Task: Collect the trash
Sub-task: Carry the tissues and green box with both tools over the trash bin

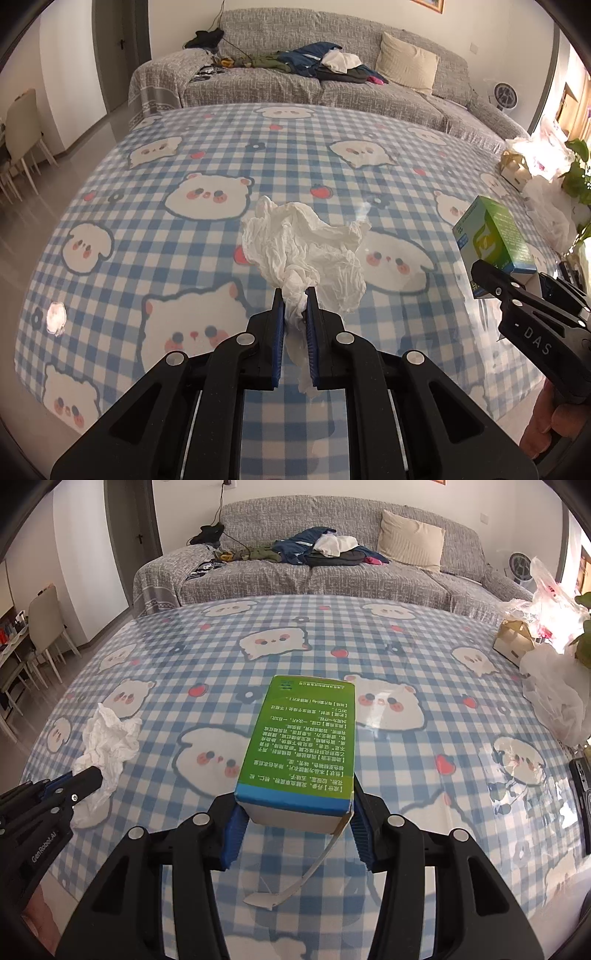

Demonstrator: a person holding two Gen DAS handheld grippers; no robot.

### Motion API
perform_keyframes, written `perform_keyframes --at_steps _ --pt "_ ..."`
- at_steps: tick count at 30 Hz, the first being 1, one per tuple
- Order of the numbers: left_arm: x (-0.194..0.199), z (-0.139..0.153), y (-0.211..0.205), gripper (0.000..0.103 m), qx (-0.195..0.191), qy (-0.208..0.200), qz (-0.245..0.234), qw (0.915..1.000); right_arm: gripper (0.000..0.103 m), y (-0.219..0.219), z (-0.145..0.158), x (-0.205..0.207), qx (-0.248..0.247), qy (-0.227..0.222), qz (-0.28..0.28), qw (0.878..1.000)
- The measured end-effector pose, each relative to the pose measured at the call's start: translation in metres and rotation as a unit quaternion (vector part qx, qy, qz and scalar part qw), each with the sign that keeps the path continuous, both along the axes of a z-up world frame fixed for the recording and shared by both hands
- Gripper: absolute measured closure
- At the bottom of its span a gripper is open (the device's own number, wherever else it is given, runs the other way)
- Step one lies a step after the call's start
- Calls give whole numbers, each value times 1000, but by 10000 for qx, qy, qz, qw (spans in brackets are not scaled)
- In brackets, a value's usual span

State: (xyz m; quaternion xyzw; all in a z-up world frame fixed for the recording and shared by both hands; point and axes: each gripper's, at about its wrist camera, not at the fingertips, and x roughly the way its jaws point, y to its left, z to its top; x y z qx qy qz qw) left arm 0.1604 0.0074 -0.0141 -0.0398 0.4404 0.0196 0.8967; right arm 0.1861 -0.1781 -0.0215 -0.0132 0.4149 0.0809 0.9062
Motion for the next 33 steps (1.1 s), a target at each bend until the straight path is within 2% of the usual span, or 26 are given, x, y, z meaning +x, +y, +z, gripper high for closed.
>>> perform_keyframes --at_steps 16,25,33 --pt "-56 4 -19 93 132 -87 -279 9995 57 -4 11 -60 -19 -140 57 9999" --pt "-99 17 -7 93 -27 -193 -271 9994 57 -6 25 -102 10 -321 117 9994" --pt "-143 16 -3 93 -164 -305 -259 9991 57 -5 21 -144 31 -345 174 9992"
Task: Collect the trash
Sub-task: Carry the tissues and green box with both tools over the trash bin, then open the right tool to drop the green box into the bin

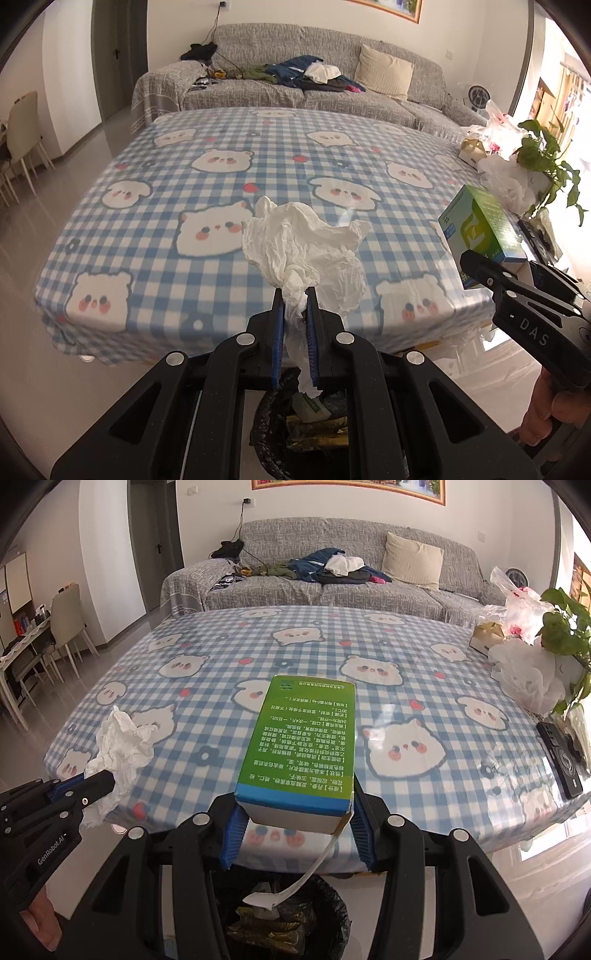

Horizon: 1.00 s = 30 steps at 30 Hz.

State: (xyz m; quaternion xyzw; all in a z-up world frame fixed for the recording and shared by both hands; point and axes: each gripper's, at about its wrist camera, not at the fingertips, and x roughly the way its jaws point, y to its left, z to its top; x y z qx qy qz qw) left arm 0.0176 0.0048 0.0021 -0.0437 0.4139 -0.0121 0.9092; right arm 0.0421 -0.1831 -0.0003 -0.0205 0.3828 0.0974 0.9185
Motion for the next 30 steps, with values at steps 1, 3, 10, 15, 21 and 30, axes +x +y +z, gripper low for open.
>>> perform_keyframes --at_steps 1,3,10,15,21,30 --pt "-5 -3 1 93 -12 6 -4 10000 57 0 -2 -6 -5 7 2 10000" --pt "-17 -11 1 93 -74 55 -22 10000 57 0 -6 -17 -21 21 9 10000" --pt "-52 -38 1 93 -248 231 -86 9994 57 2 -25 -56 30 186 34 9998" --pt "-75 -55 3 93 -232 291 4 9993 57 4 -42 -77 37 311 53 9995" --pt "-93 -83 5 93 -301 555 51 9980 57 6 -70 -93 5 556 9 9985" --pt "-97 -119 3 93 -149 718 47 9973 57 18 -120 -97 -86 889 97 9960"
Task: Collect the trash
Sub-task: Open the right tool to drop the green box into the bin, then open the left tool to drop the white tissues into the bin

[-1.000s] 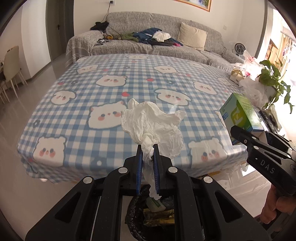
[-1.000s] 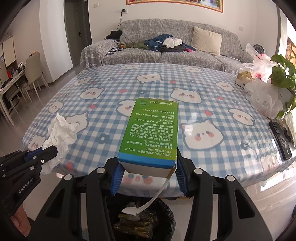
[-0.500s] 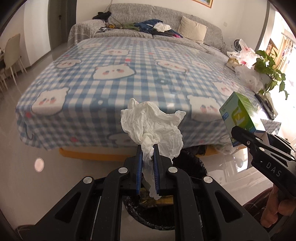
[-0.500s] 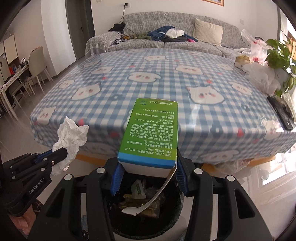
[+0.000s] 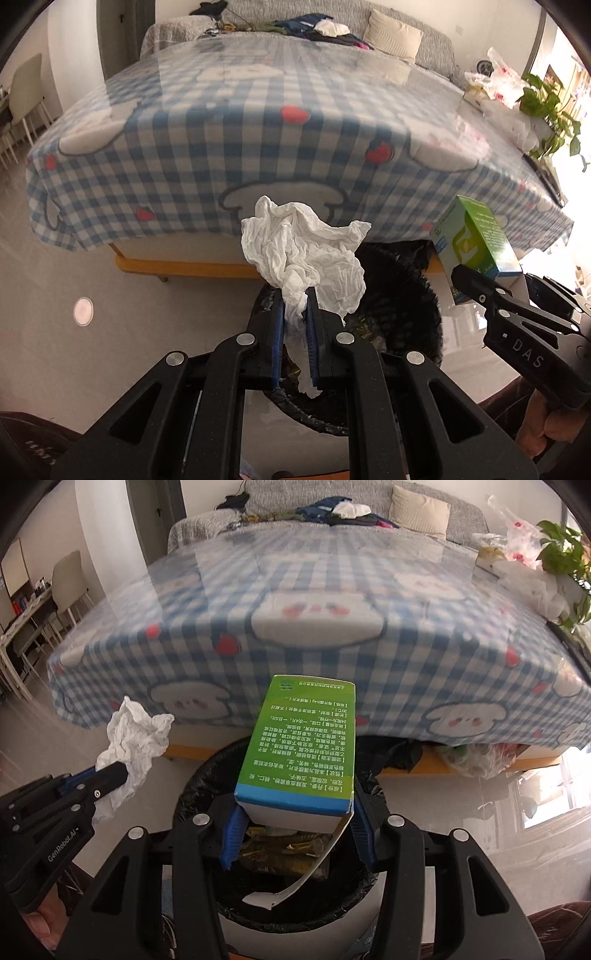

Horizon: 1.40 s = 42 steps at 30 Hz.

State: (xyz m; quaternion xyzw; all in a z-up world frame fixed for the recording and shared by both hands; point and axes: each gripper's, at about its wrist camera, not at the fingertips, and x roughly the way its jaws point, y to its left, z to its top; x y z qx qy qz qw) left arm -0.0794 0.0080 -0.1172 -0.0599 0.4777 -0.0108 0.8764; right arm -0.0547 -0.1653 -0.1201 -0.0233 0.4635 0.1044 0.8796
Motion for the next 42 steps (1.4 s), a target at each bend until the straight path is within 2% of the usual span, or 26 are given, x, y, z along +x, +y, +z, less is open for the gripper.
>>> perform_keyframes --at_steps 8,13,15,19,23,26,33,42 --pt "4 -29 6 93 29 267 83 9996 56 17 -33 5 -28 303 178 9994" --pt "4 -37 13 93 5 385 181 9991 53 31 -43 6 -59 314 305 9990" --pt "5 -39 14 93 1 399 195 9990 39 34 -42 6 -75 263 323 9991" --pt "7 -41 11 93 14 409 184 9990 26 31 -43 8 -135 198 210 9995" --pt "13 -48 1 93 55 452 86 9989 15 11 -45 14 -156 195 -63 9997" --pt "17 -54 -11 93 120 482 2 9988 12 -6 -48 17 -187 212 -225 9993" --pt "30 -69 -40 93 158 582 -183 9980 11 -52 -54 19 -267 317 -662 9969" --pt "40 -82 -82 92 232 628 -526 9964 11 -92 -35 13 -156 330 -1017 9941"
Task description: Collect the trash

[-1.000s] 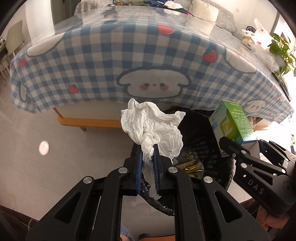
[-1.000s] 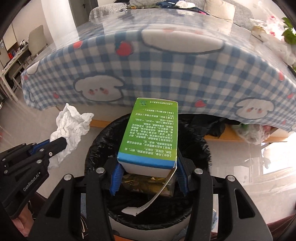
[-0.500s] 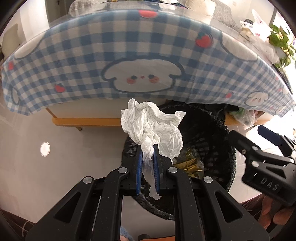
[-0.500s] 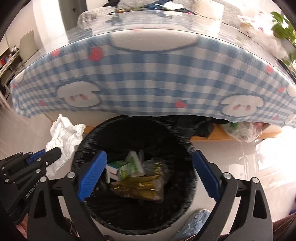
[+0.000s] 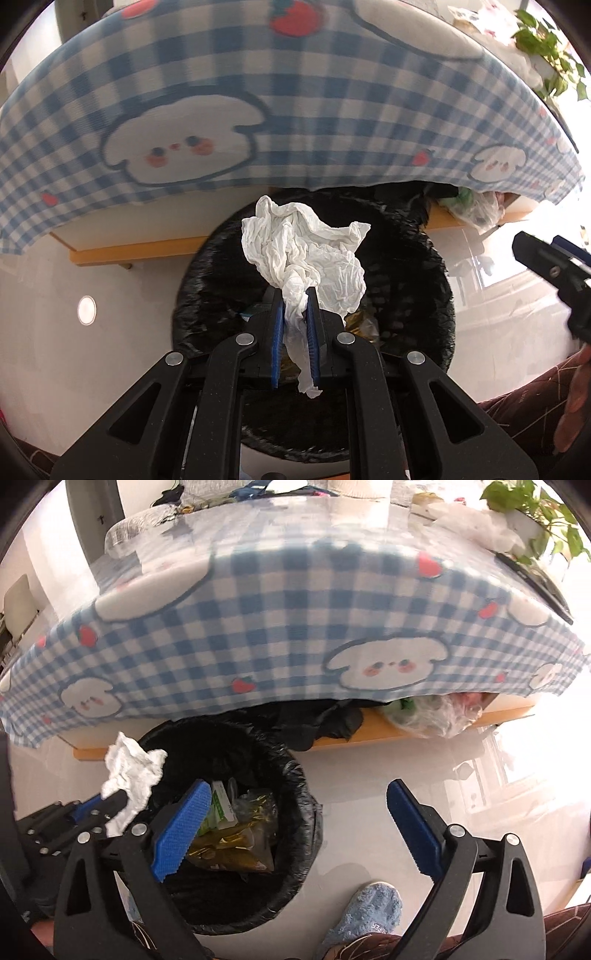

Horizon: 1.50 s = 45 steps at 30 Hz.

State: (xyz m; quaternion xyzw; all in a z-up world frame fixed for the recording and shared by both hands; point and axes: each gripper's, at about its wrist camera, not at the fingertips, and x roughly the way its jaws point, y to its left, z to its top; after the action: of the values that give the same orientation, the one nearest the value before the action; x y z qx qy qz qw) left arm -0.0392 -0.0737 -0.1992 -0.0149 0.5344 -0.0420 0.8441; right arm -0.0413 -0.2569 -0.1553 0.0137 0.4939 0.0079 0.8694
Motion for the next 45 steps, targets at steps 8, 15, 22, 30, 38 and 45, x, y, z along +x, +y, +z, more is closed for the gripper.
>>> perform_keyframes --at_steps 8,15,22,30,38,45 --pt "-1 6 -12 64 52 -130 3 9999 11 -7 11 1 5 -76 -20 10000" --pt "-4 31 -2 35 212 -350 80 9991 11 4 37 -2 -9 -353 102 9993" --pt "-16 90 16 9 262 -812 329 9958 8 19 76 -13 -72 -750 298 9967" --pt "-40 158 32 6 271 -1374 450 9891 8 22 122 -32 73 -1086 403 9932" --pt "-52 186 40 6 78 -1458 483 9881 8 21 141 -44 59 -1188 333 9923" --pt "-51 181 41 6 74 -1379 484 9892 8 21 140 -44 72 -1165 329 9926"
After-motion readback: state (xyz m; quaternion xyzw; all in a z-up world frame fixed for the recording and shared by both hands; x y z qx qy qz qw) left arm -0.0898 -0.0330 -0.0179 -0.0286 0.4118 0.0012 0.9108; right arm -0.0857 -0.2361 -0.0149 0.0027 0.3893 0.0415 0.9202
